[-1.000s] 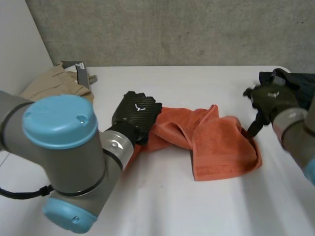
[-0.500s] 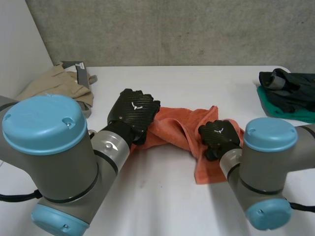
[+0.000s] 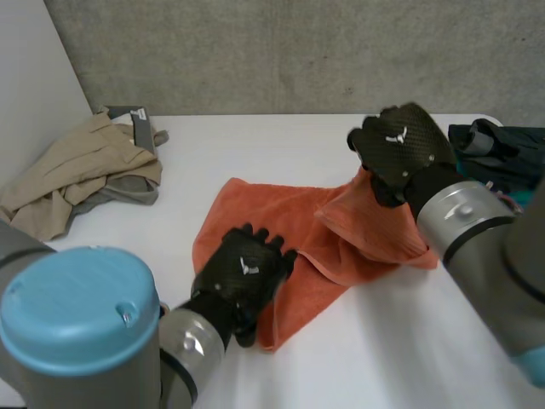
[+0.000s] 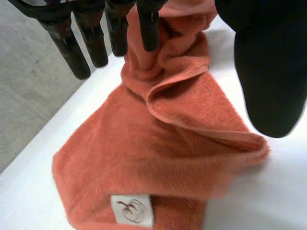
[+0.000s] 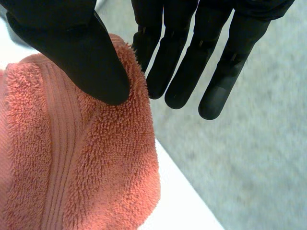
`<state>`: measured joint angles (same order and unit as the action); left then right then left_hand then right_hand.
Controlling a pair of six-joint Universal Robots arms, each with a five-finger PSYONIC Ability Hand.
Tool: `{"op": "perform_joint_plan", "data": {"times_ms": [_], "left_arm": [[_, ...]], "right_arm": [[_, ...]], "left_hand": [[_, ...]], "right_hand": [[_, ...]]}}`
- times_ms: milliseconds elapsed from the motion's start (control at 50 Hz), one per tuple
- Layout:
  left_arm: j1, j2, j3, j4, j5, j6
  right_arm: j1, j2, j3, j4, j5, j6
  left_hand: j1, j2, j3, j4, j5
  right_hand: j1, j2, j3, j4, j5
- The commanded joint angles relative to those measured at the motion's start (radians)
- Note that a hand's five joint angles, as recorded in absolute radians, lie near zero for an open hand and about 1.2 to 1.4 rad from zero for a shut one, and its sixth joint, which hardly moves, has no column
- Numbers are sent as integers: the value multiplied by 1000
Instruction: Fold the laundry.
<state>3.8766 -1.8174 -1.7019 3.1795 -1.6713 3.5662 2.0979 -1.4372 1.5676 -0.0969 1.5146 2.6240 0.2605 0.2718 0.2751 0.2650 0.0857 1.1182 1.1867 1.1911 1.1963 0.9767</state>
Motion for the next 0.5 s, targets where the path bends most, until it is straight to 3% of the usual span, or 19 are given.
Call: {"op": "perform_joint_plan", "data": {"times_ms": [20, 120, 260, 500], "left_arm": [[147, -36, 111, 60, -5, -7], [187, -153, 194, 115, 1, -4], [187, -296, 254, 73, 10, -15], [190, -263, 171, -4, 48, -63]], "right_arm": [[-2, -150, -23, 57, -154, 11], [2, -241, -55, 58, -185, 22], [-1, -331, -152, 51, -182, 137], [-162, -307, -153, 58, -180, 169]], "left_hand": [[-44, -55, -59, -49, -44], [-44, -55, -59, -49, -44], [-44, -55, -59, -49, -44], [6, -5, -9, 1, 6]], "right_hand": [[278, 210, 205, 200, 245], [278, 210, 205, 200, 245], [278, 210, 205, 200, 245], [278, 210, 205, 200, 245]]}}
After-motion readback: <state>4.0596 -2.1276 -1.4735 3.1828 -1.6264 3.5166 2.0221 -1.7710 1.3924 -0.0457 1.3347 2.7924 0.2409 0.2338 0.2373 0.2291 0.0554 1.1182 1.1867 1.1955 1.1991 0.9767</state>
